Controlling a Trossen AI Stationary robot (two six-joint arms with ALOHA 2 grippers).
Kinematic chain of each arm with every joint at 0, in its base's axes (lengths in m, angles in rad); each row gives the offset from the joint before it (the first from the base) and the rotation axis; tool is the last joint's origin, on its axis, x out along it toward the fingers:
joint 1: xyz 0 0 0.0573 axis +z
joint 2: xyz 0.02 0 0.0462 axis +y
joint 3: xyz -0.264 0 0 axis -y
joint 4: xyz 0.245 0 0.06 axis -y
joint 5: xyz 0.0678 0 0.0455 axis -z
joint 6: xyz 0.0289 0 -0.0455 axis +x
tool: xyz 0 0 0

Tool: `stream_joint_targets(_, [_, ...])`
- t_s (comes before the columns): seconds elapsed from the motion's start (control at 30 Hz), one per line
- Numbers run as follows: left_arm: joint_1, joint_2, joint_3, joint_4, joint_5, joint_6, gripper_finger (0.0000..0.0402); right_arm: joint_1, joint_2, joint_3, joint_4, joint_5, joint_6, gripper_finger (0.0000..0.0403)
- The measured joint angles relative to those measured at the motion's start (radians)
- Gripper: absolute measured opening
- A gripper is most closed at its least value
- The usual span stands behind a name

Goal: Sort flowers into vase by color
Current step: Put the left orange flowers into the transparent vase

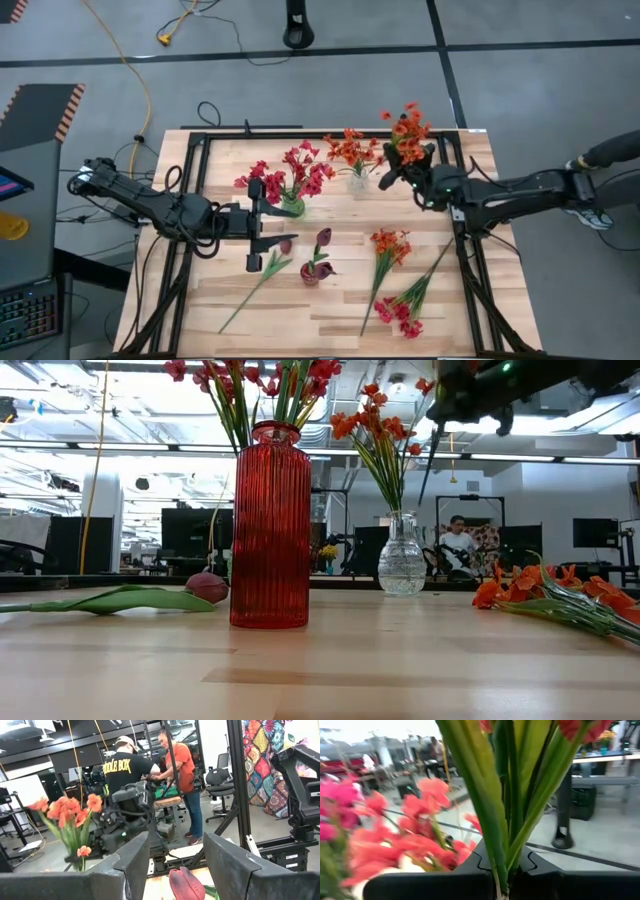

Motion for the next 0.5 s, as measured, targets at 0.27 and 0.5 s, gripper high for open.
stream_joint_targets(0.27, [0.0,0.0,0.0,-0.014,0.0,-0.008,0.0174,-0.062,0.135,0.0,0.149,-0.034,-0.001,0.004])
stream_joint_targets(0.5, [0.0,0.0,-0.001,-0.028,0.0,-0.018,0.0174,-0.085,0.193,0.0,0.174,-0.059,0.0,0.004])
